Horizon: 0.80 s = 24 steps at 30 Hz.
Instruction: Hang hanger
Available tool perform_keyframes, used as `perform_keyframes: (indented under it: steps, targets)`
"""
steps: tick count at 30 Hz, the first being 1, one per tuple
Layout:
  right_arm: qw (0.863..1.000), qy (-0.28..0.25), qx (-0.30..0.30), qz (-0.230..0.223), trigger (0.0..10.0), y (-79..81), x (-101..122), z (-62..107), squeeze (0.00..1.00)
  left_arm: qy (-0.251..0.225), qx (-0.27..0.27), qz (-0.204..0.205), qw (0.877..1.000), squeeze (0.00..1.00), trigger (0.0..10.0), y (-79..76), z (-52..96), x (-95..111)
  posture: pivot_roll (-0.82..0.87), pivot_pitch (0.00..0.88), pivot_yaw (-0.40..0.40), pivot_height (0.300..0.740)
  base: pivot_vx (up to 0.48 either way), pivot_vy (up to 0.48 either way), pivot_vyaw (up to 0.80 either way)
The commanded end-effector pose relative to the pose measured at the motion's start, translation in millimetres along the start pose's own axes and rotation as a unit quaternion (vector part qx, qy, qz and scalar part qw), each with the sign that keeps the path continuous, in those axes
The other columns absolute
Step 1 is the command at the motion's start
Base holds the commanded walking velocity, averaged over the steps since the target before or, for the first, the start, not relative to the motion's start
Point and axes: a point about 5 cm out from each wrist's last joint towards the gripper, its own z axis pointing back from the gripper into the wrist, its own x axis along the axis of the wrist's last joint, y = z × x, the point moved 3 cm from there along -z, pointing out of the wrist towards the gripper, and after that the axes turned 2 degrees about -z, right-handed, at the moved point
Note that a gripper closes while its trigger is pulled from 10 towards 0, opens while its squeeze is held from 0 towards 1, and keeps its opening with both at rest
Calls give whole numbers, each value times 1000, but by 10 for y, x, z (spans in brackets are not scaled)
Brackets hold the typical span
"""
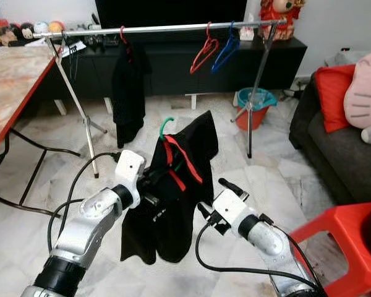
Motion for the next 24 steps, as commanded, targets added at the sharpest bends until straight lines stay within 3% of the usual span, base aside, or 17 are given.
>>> perform_keyframes:
  steps: [1, 9, 16, 24]
  targets:
    - [1000, -7, -4, -1, 10000, 1, 43, 0, 0, -19, -19, 6, 1000, 0, 10000, -23, -36, 138, 53, 0, 25, 732, 0, 0, 0]
    - [997, -26, -70, 7, 10000, -147, 176, -63, 0, -26, -67, 2, 997, 0, 10000, -154, -48, 222, 62, 0, 19, 732, 0, 0, 0]
    - [999, -45, -18, -5, 10000, 74, 303, -184, 0, -27, -89, 5, 996, 0, 10000, -243, -49, 235, 68, 0, 15, 732, 0, 0, 0]
    - [996, 4, -83, 23, 10000, -108, 186, -213, 0, -26, -111, 7, 993, 0, 10000, -301, -24, 239, 66, 0, 16, 732, 0, 0, 0]
